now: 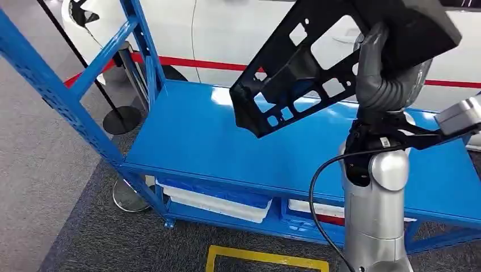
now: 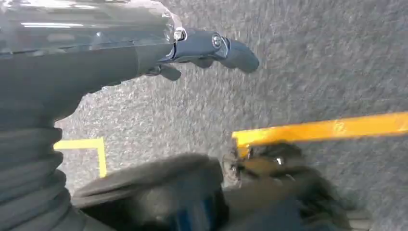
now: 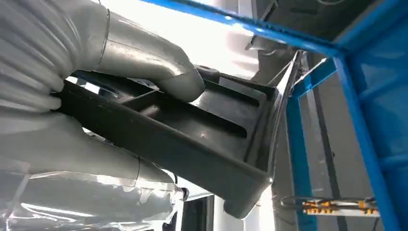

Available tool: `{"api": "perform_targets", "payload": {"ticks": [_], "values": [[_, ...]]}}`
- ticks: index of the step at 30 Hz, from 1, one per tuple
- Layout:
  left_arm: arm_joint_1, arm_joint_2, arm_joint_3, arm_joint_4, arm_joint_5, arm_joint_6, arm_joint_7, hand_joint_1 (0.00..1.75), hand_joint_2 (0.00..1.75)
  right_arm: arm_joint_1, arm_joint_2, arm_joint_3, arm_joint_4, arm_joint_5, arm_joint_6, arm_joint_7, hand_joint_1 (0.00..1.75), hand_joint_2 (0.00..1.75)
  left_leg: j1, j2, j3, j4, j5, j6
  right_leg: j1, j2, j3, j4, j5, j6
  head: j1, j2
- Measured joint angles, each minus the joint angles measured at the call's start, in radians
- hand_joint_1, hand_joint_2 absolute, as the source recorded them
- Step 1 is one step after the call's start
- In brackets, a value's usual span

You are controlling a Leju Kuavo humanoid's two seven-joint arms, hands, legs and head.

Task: Take the parts from the cabinet and place them on the table.

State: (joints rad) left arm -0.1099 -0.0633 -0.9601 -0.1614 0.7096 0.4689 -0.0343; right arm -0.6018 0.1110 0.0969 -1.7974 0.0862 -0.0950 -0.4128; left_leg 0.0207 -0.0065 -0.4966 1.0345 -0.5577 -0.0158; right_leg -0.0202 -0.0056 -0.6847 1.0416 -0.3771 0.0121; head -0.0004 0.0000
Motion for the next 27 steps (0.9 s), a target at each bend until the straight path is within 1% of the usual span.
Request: {"api": "perform_targets", "payload": {"ticks": [1,2,9,11,12,13,14,15,16,17,18,19,20,21,22,23,24,25,26,27], "values": [[0.000,0.000,-0.002,0.000,-0.004,-0.001,0.000,0.00,1.75,-0.003,0.000,-0.002,0.000,-0.003,0.010,0.004,1.75,1.75,-0.007,-0.003,-0.013,0.003,0.017,0.009,0.005,0.000,-0.007,0.004,0.009,0.007,0.002,0.000],[0.001,0.000,-0.003,0.000,-0.004,-0.002,0.001,0.00,1.75,-0.003,0.000,-0.002,0.000,-0.006,0.015,0.005,1.75,1.75,-0.008,-0.003,-0.019,0.005,0.021,0.015,0.004,-0.001,-0.008,0.002,0.016,0.014,0.002,0.000],[0.002,0.000,-0.004,0.000,-0.004,-0.002,0.001,0.00,1.75,-0.003,0.000,-0.002,0.000,-0.007,0.019,0.006,1.75,1.75,-0.008,-0.003,-0.020,0.006,0.023,0.018,0.005,-0.001,-0.008,0.001,0.019,0.015,0.002,0.000],[0.003,0.000,-0.005,0.000,-0.004,-0.002,0.002,0.00,1.75,-0.003,0.000,-0.002,0.000,-0.009,0.023,0.006,1.75,1.75,-0.009,-0.003,-0.023,0.009,0.026,0.021,0.004,-0.002,-0.008,-0.004,0.025,0.018,0.002,0.000],[0.004,0.000,-0.006,0.000,-0.004,-0.003,0.002,0.00,1.75,-0.003,0.000,-0.002,0.000,-0.012,0.024,0.009,1.75,1.75,-0.010,-0.003,-0.025,0.008,0.032,0.027,0.003,-0.002,-0.007,-0.007,0.032,0.023,0.001,0.000],[0.005,0.000,-0.007,0.000,-0.004,-0.003,0.002,0.00,1.75,-0.003,0.000,-0.002,0.000,-0.014,0.026,0.011,1.75,1.75,-0.008,-0.003,-0.031,0.004,0.040,0.030,0.003,-0.001,-0.010,-0.008,0.038,0.026,0.001,0.000],[-0.001,0.000,-0.014,0.000,-0.004,-0.004,0.002,0.00,1.75,-0.003,-0.002,-0.009,0.005,-0.030,0.049,0.015,1.75,1.75,-0.006,0.005,-0.067,0.001,0.080,0.051,-0.002,0.002,-0.057,0.123,-0.125,0.037,0.002,0.000],[-0.002,0.000,-0.015,0.000,0.003,-0.005,-0.002,0.00,1.75,0.010,-0.002,-0.009,0.024,-0.048,0.076,0.005,1.75,1.75,-0.015,0.006,-0.112,0.004,0.113,0.054,-0.002,0.003,-0.073,0.293,-0.180,0.038,0.002,0.000],[-0.006,0.000,-0.016,0.000,0.006,-0.005,-0.002,0.00,1.75,0.014,-0.002,-0.009,0.047,-0.061,0.092,-0.004,1.75,1.75,-0.022,0.003,-0.146,0.006,0.140,0.052,0.004,0.004,0.073,0.123,-0.094,0.017,0.002,0.000],[-0.008,-0.003,-0.016,0.000,0.006,-0.006,-0.002,0.00,1.75,0.013,-0.002,-0.009,0.050,-0.066,0.096,-0.004,1.75,1.75,-0.021,0.002,-0.151,0.006,0.148,0.049,0.011,0.005,0.133,0.026,-0.124,0.002,0.001,0.000],[-0.009,-0.005,-0.016,0.000,0.007,-0.007,-0.002,0.00,1.75,0.013,-0.002,-0.009,0.054,-0.070,0.100,-0.003,1.75,1.75,-0.025,0.002,-0.155,0.005,0.155,0.043,0.014,0.005,0.162,-0.026,-0.141,0.000,0.001,0.000],[-0.008,-0.005,-0.016,0.000,0.008,-0.007,0.002,0.00,1.75,0.013,-0.002,-0.009,0.057,-0.076,0.104,-0.002,1.75,1.75,-0.019,0.002,-0.153,-0.003,0.164,0.035,0.018,0.005,0.157,-0.017,-0.128,0.001,0.002,0.000],[-0.009,-0.005,-0.016,0.000,0.010,-0.007,0.005,0.00,1.75,0.008,-0.002,-0.009,0.064,-0.085,0.112,0.000,1.75,1.75,-0.015,0.002,-0.154,-0.007,0.175,0.027,0.025,0.005,0.155,-0.024,-0.121,-0.007,0.003,0.000],[-0.010,-0.005,-0.017,0.000,0.013,-0.007,0.007,0.00,1.75,0.007,-0.002,-0.009,0.070,-0.091,0.120,0.001,1.75,1.75,-0.014,0.002,-0.155,-0.011,0.183,0.022,0.025,0.004,0.152,-0.027,-0.114,-0.011,0.002,0.000],[-0.008,-0.005,-0.017,0.000,0.015,-0.007,0.009,0.00,1.75,0.008,-0.002,-0.009,0.079,-0.099,0.127,0.001,1.75,1.75,-0.022,-0.002,-0.157,-0.014,0.187,0.015,0.015,0.000,0.148,-0.047,-0.095,-0.019,0.002,0.000],[-0.008,-0.005,-0.017,0.000,0.016,-0.006,0.010,0.00,1.75,0.005,-0.001,-0.008,0.087,-0.103,0.132,0.001,1.75,1.75,-0.019,-0.001,-0.167,0.003,0.151,0.012,0.013,-0.008,0.144,-0.053,-0.080,-0.023,0.001,0.000],[-0.008,-0.005,-0.017,0.000,0.016,-0.005,0.010,0.00,1.75,0.006,0.000,-0.008,0.096,-0.108,0.139,-0.002,1.75,1.75,-0.018,-0.001,-0.181,0.049,0.089,0.009,0.013,-0.007,0.130,-0.055,-0.069,-0.031,-0.002,0.000],[-0.010,-0.004,-0.016,0.000,0.017,-0.005,0.010,0.00,1.75,0.008,0.000,-0.008,0.103,-0.115,0.144,-0.002,1.75,1.75,-0.017,0.000,-0.196,0.119,0.027,0.006,0.013,-0.008,0.115,-0.053,-0.058,-0.033,-0.003,0.000],[-0.012,-0.003,-0.016,0.000,0.017,-0.004,0.010,0.00,1.75,0.010,0.000,-0.007,0.109,-0.121,0.154,-0.004,1.75,1.75,-0.017,0.000,-0.209,0.191,-0.019,0.003,0.014,-0.009,0.100,-0.052,-0.047,-0.034,-0.002,0.000],[-0.012,-0.003,-0.016,0.000,0.017,-0.003,0.011,0.00,1.75,0.014,0.000,-0.003,0.115,-0.130,0.169,-0.007,1.75,1.75,-0.017,0.000,-0.216,0.258,-0.041,0.000,0.015,-0.009,0.082,-0.050,-0.034,-0.033,-0.002,0.000]]}}
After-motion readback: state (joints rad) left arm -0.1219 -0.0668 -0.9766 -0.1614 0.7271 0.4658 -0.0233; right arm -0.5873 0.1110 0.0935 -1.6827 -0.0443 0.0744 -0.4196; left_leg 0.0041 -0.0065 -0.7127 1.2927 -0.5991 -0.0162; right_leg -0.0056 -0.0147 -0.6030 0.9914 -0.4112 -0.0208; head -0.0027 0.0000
